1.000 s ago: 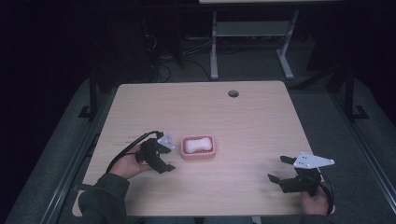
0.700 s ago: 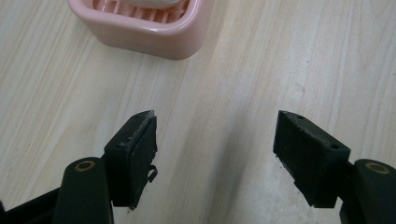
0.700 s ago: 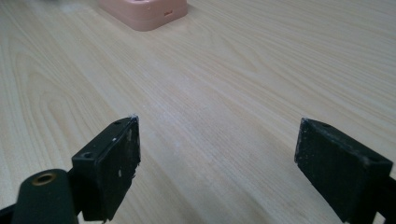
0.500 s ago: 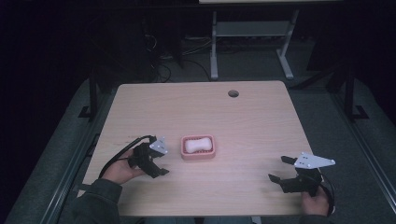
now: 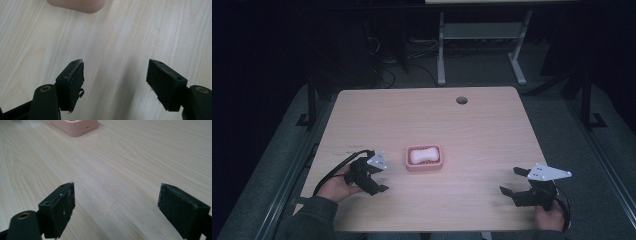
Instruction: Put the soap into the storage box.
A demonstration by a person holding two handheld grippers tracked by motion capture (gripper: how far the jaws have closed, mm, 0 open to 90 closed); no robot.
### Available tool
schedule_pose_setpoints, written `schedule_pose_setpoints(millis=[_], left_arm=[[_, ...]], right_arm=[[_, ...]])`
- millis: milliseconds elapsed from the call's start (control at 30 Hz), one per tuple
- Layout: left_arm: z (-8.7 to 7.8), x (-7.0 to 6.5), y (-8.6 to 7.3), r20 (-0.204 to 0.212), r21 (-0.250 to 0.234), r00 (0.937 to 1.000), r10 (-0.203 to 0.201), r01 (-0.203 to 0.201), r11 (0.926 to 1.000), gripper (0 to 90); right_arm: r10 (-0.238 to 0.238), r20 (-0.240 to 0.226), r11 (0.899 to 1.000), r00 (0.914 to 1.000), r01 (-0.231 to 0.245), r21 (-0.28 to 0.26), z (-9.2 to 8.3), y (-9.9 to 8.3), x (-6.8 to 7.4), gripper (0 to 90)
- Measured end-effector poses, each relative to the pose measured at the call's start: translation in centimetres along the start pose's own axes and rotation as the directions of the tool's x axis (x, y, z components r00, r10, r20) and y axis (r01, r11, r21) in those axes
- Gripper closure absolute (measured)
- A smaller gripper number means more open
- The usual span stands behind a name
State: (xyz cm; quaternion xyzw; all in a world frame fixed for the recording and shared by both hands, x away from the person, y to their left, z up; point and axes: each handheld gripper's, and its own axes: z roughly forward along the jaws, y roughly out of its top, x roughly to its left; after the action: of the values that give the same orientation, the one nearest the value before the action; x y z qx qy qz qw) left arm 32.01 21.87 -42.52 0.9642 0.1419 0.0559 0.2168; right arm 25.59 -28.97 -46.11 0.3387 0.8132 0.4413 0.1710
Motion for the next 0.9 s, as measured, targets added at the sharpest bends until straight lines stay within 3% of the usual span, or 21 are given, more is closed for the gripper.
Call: schedule_pose_setpoints(millis=[700, 900], left_arm=[[-0.3, -0.8, -2.2, -0.012, 0.004, 0.9999, -0.003, 0.003, 1.0000, 29.3], [-0.3, -1.1, -3.2, -0.022, -0.024, 0.9991, -0.035, 0.034, 0.9991, 29.4]], right_arm=[[0.008, 0.006, 1.000, 0.9999, -0.008, 0.007, 0.1, -0.1, 0.0, 13.5], [0.007, 0.002, 1.000, 1.0000, -0.007, 0.007, 0.1, -0.1, 0.0, 13.5]])
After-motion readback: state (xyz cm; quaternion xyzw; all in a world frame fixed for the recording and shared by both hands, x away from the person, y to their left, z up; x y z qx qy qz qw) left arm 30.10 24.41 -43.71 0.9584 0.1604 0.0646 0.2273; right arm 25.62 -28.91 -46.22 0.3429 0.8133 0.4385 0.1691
